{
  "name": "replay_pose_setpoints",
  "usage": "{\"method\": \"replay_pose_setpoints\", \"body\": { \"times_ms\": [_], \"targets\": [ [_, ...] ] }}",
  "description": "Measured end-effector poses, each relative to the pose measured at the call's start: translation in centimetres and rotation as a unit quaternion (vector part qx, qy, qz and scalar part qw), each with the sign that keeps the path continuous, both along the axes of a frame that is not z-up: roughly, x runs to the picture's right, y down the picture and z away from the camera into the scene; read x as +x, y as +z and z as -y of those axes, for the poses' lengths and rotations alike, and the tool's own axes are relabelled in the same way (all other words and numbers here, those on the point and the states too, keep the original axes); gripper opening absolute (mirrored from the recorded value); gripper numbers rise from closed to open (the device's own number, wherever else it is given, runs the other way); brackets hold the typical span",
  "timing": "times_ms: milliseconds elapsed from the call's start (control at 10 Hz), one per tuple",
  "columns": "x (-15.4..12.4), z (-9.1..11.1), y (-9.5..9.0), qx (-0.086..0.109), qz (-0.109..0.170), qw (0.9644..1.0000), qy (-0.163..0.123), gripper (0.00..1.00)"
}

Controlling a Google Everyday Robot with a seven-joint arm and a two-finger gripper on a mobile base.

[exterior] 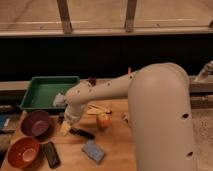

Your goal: Place brush in table surface

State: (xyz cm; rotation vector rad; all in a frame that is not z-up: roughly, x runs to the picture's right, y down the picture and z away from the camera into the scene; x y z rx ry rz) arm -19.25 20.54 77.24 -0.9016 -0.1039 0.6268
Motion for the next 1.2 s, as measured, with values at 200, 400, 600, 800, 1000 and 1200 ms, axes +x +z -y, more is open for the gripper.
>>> {"method": "replay_pose_setpoints", "body": {
  "times_ms": [200, 400, 600, 800, 1000, 1200],
  "targets": [
    [1.6, 0.6, -1.0, 0.025, -0.015, 0.9995, 0.015, 0.64],
    [4.2, 2.1, -3.2, 0.063, -0.04, 0.9968, 0.03, 0.64],
    [7.6, 3.3, -5.1, 0.096, -0.07, 0.9919, 0.045, 0.64],
    [10.6, 4.4, -6.8, 0.119, -0.108, 0.9843, 0.073, 0.64],
    [12.0, 4.8, -7.5, 0.127, -0.127, 0.9798, 0.088, 0.64],
    [11.8, 4.7, -7.6, 0.128, -0.125, 0.9799, 0.087, 0.64]
  ]
}}
